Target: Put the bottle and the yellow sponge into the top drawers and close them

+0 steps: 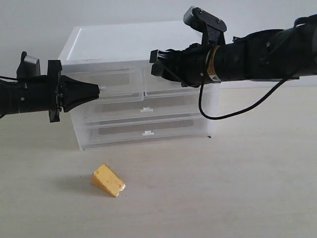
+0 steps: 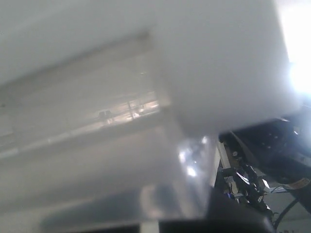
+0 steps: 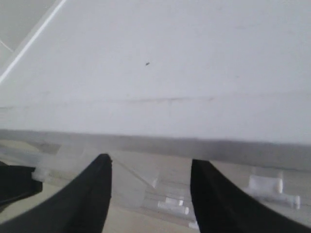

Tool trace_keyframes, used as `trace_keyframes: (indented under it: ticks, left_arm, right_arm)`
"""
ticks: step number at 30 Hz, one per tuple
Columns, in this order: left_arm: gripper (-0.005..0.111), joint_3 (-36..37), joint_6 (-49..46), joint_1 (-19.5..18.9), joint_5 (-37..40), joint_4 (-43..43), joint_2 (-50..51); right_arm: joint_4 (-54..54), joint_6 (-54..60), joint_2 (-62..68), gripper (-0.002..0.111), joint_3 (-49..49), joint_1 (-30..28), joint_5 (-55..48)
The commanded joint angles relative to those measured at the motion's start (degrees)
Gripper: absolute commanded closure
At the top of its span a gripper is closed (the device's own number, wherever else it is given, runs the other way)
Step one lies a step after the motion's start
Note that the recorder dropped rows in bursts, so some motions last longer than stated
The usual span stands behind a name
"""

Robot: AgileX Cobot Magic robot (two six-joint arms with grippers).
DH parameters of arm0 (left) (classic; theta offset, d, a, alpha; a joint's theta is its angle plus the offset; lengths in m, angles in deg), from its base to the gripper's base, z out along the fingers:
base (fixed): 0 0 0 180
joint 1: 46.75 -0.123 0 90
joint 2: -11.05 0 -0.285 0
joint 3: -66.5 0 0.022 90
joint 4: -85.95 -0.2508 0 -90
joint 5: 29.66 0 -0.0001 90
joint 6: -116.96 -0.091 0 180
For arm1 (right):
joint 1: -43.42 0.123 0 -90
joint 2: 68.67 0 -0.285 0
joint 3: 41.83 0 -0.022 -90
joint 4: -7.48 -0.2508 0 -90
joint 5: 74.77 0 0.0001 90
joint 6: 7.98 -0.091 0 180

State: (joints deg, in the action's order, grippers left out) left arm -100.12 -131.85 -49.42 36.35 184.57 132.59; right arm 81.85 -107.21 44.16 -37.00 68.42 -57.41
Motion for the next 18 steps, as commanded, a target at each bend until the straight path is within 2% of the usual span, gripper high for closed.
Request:
trace_keyframes:
  ticks: [1,9,18]
  left_arm:
    - [0.103,-0.20,-1.08,-0.11,3.95,0.85,-1.64]
    - [0.103,0.29,-0.85,-0.11,3.95,-0.34,-1.73]
    - [0.103,3.31,-2.13,-0.11,3.95,-0.97,-3.83]
  right_arm:
    - [-8.84,4.81,1.61,0.061,-1.14,-0.38,-2.84]
    - [-14.56,6.53,6.30,0.061,-4.27,-0.38,-0.82]
    - [-21.86,13.60,6.79,0.061,-6.13,-0.38,-0.55]
